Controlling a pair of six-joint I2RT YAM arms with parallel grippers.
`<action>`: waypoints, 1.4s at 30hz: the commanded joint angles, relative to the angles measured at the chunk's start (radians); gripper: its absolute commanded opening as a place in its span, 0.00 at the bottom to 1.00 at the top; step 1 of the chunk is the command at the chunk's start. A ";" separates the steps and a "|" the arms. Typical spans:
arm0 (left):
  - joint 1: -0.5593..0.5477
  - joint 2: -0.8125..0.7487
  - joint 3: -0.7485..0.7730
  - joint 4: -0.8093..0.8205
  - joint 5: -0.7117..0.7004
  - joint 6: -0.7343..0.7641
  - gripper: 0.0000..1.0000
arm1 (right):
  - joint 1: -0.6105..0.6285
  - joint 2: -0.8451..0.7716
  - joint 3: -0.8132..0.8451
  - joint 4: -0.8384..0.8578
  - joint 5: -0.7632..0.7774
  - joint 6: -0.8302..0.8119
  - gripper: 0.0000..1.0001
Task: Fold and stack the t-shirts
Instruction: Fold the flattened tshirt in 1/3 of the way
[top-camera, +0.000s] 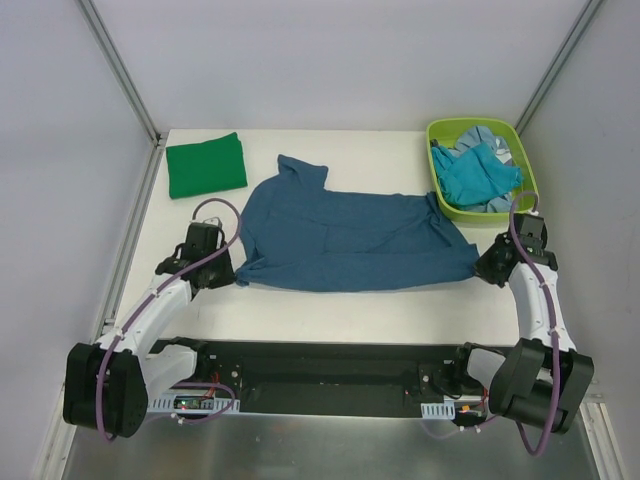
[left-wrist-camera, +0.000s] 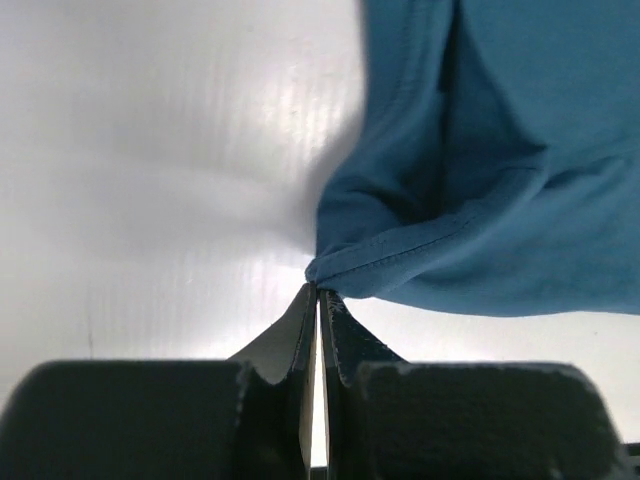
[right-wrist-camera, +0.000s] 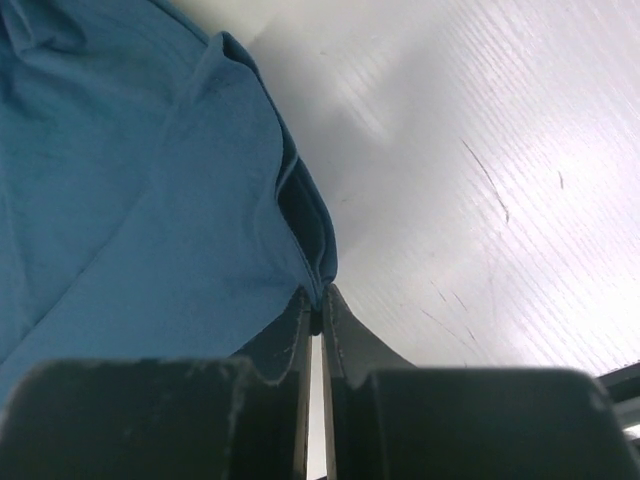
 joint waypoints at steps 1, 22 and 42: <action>-0.007 0.040 0.077 -0.168 -0.114 -0.151 0.00 | -0.013 -0.026 -0.021 -0.007 0.053 0.006 0.06; -0.018 -0.384 0.313 -0.652 -0.146 -0.376 0.99 | -0.013 -0.242 -0.047 -0.182 0.217 -0.022 0.80; -0.243 0.334 0.246 -0.071 0.129 -0.309 0.99 | 0.070 -0.077 -0.159 0.147 -0.347 -0.071 0.96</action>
